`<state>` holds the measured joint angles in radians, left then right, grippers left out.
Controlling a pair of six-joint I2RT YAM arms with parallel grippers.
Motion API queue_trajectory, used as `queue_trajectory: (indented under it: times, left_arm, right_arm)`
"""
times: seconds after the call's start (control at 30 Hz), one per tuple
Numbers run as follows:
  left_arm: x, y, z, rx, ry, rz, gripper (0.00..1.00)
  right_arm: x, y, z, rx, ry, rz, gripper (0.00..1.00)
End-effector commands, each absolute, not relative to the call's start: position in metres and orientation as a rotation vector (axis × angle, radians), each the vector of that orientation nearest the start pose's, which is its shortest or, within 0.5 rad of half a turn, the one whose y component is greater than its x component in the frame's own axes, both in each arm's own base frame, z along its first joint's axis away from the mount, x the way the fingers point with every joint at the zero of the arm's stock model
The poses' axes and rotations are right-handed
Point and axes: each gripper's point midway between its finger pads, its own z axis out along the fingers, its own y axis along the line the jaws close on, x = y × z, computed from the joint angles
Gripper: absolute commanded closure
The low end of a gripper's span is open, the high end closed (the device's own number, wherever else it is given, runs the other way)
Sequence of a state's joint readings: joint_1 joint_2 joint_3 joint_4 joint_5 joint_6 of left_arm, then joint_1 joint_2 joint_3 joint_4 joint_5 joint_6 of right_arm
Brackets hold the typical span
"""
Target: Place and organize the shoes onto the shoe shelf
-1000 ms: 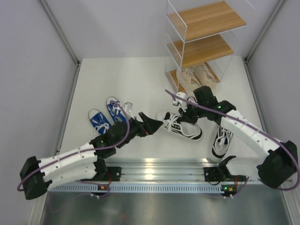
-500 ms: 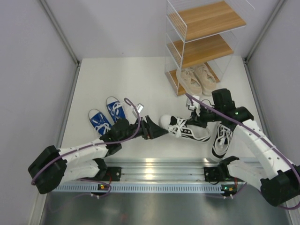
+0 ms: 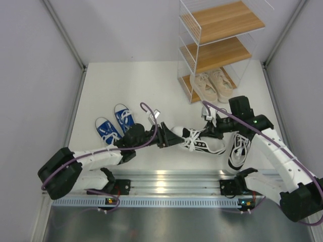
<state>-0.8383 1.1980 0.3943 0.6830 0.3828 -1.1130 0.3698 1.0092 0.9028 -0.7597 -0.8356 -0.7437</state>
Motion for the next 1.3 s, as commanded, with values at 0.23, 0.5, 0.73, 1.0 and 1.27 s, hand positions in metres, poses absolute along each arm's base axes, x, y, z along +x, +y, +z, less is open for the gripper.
queue_trajectory:
  times: [0.23,0.5,0.73,1.0,1.27]
  left_arm:
    - [0.176,-0.338,0.217,0.052,1.866,-1.784,1.0]
    - [0.185,-0.313,0.205,-0.06,1.873,-1.768,1.0]
    - [0.19,-0.31,0.208,-0.078,1.865,-1.757,1.0]
    - [0.187,-0.311,0.218,-0.063,1.844,-1.789,1.0]
    - [0.187,-0.31,0.228,-0.06,1.814,-1.803,1.0]
  right_arm:
    - [0.186,0.194,0.203,-1.477,1.561,0.804,0.55]
    - [0.165,0.166,0.228,-1.587,1.522,0.692,0.16]
    - [0.119,0.167,0.212,-1.802,1.356,0.83,0.25]
    - [0.132,0.17,0.191,-1.832,1.426,0.769,0.36]
    - [0.14,0.164,0.17,-1.892,1.492,0.715,0.45]
